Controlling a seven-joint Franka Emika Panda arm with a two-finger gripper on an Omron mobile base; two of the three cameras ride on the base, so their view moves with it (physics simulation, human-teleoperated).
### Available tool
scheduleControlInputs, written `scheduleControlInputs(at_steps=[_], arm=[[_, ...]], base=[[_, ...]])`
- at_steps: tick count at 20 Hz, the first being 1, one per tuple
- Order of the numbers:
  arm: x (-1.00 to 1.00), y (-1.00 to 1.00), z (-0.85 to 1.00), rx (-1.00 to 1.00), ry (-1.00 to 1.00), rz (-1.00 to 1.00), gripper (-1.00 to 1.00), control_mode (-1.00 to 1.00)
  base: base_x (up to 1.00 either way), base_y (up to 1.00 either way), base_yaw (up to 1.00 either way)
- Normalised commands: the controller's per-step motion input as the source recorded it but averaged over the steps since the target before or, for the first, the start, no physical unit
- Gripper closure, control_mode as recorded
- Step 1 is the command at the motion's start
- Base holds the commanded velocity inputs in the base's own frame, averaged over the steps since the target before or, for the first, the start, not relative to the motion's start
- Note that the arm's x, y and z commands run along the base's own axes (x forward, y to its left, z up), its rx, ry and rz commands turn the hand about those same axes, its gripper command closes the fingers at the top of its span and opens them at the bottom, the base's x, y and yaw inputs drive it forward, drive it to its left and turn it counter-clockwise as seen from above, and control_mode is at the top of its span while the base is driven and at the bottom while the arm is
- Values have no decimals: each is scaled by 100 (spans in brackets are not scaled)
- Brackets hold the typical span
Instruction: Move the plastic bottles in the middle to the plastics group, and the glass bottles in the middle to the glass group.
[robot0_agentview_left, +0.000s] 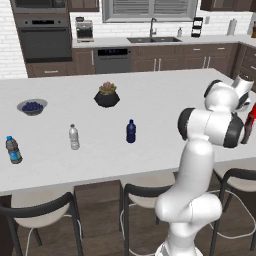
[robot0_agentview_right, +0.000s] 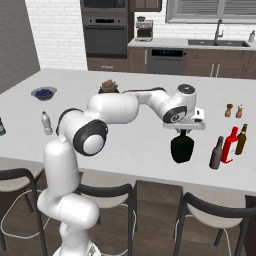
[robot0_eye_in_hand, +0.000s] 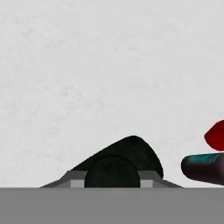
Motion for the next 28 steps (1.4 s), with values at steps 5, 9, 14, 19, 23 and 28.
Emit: scheduleControlInputs(at_steps=[5,9,14,19,23,28], arm=[[-19,-30,-13,0,2,0,100,-100],[-47,-14,-59,0,-18,0,100,-100],[-17,-6,-28,-2,-11,1,100,-100],[26,0,0,-7,-3,7,100,-100],[50,-5,9,-8,5,7,100,-100],[21,-14,-6,-1,-2,5,100,-100]], base=[[0,0,0],[0,0,0],[0,0,0],[0,0,0],[0,0,0],[0,0,0]])
